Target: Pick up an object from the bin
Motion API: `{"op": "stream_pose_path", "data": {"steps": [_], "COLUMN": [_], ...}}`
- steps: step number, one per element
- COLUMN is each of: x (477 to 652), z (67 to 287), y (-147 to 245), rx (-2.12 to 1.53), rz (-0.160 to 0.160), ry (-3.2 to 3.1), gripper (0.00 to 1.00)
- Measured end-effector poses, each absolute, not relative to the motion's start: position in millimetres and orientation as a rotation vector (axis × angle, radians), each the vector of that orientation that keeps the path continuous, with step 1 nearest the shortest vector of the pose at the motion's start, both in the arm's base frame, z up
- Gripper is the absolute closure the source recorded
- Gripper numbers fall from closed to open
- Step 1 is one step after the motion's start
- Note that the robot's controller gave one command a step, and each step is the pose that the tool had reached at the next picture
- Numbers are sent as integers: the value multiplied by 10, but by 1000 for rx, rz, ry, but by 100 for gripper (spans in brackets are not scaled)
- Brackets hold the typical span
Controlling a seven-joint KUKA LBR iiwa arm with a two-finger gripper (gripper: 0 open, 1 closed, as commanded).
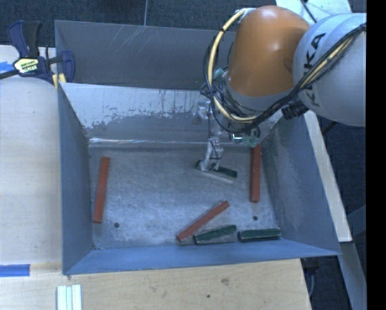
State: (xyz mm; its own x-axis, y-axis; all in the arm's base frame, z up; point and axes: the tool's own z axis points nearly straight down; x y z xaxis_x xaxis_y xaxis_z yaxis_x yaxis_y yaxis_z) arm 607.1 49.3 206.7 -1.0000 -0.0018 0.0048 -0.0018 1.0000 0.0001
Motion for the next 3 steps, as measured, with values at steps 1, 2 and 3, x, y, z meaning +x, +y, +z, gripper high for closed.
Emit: {"op": "stream_pose_path", "data": {"steps": [1, 2, 3], "x": [6002, 6026, 6026], "z": [822, 874, 2058], "y": [-172, -145, -76], "rx": [156, 158, 95], "rz": [3, 0, 1], "ry": [-3133, -3141, -3153], "gripper": [0, 100, 100]}}
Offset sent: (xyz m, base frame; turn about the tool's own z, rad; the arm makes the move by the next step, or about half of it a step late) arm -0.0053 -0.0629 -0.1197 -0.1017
